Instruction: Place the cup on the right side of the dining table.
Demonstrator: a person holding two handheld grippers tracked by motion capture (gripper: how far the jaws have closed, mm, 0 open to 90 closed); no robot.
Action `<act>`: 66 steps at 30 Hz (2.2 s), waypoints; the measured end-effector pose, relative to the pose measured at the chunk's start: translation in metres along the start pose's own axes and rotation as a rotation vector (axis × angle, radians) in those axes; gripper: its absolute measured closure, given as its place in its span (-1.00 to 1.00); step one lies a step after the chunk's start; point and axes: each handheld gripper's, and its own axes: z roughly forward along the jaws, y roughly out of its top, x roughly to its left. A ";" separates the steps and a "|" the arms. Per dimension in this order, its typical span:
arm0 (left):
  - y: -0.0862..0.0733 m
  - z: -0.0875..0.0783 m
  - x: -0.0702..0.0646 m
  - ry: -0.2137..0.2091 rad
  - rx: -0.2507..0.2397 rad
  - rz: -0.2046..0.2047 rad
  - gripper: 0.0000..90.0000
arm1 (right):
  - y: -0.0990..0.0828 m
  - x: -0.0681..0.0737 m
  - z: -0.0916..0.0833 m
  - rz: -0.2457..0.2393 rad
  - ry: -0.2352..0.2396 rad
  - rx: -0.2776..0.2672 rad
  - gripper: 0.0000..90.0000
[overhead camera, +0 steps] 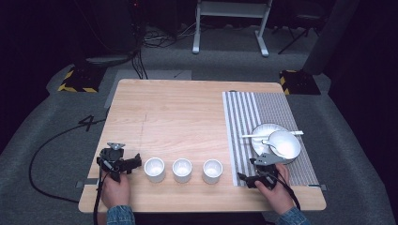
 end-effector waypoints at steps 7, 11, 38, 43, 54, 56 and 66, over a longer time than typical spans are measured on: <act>0.000 0.000 0.000 0.000 -0.001 -0.001 -1.00 | 0.000 0.002 0.000 0.023 -0.026 0.006 -0.67; 0.000 0.000 0.000 0.000 0.000 -0.001 -1.00 | 0.000 0.001 0.000 0.025 -0.022 0.008 -0.66; 0.000 0.000 0.000 0.000 0.000 -0.001 -1.00 | 0.084 0.034 -0.041 -0.143 0.124 0.133 -0.60; 0.000 0.000 0.000 0.000 0.000 0.000 -1.00 | 0.093 0.046 -0.039 -0.157 0.161 0.109 -0.62; 0.000 0.000 0.000 0.000 0.000 -0.001 -1.00 | 0.108 0.067 -0.017 -0.199 0.229 0.116 -0.62; 0.000 0.000 0.000 0.000 0.000 -0.001 -1.00 | 0.110 0.069 -0.012 -0.201 0.232 0.124 -0.63; 0.000 0.000 0.000 0.000 0.000 -0.001 -1.00 | 0.106 0.077 0.019 -0.155 0.240 0.131 -0.65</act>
